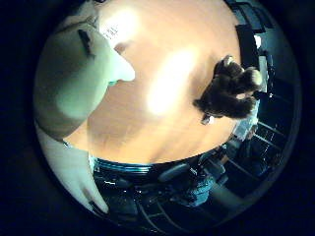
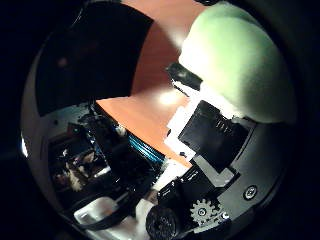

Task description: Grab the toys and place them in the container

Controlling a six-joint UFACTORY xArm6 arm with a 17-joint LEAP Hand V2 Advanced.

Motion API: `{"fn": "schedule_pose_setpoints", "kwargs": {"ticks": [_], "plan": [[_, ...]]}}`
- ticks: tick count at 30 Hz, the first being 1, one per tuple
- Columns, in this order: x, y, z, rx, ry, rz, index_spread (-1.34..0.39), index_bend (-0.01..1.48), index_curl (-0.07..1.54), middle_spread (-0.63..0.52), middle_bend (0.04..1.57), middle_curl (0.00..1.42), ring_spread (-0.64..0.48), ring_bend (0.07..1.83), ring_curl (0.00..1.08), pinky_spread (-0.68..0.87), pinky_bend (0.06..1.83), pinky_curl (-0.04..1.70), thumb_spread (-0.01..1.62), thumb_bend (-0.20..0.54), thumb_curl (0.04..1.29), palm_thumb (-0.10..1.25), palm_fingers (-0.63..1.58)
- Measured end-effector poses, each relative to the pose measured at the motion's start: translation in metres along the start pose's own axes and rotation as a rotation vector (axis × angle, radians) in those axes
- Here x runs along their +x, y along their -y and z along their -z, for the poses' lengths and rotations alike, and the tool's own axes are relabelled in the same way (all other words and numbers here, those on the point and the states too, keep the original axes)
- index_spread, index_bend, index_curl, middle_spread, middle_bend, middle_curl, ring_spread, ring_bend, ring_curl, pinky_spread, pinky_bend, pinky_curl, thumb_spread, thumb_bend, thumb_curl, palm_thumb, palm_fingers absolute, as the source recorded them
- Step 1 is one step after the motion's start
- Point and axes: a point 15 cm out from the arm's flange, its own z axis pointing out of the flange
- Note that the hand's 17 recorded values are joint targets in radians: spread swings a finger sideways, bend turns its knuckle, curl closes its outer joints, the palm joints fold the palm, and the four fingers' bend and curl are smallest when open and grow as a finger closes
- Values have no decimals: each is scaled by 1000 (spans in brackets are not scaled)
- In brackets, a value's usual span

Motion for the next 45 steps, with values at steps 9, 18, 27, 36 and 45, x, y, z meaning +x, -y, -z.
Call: {"fn": "schedule_pose_setpoints", "kwargs": {"ticks": [9, 18, 27, 36, 45], "plan": [[-7, -28, 123, 41, -46, -6, -223, 1057, 840, -151, 1308, 804, -225, 1365, 740, -200, 1278, 837, 841, -19, 650, 1044, 1077], [-28, -32, 270, 287, -140, 0, -223, 1048, 856, -151, 1321, 816, -240, 1337, 779, -203, 1232, 903, 712, -16, 756, 1066, 1066], [-143, -16, 360, 510, -127, 183, -215, 1054, 874, -122, 1351, 798, -249, 1304, 810, -201, 1169, 962, 601, -17, 830, 1088, 1082], [-230, -4, 380, 610, -80, 333, -212, 1056, 880, -115, 1370, 778, -255, 1286, 837, -209, 1123, 1009, 509, -22, 873, 1082, 1093], [-296, 31, 403, 760, -37, 457, -213, 1059, 888, -113, 1381, 764, -258, 1278, 857, -221, 1089, 1048, 465, -21, 903, 1075, 1091]]}}
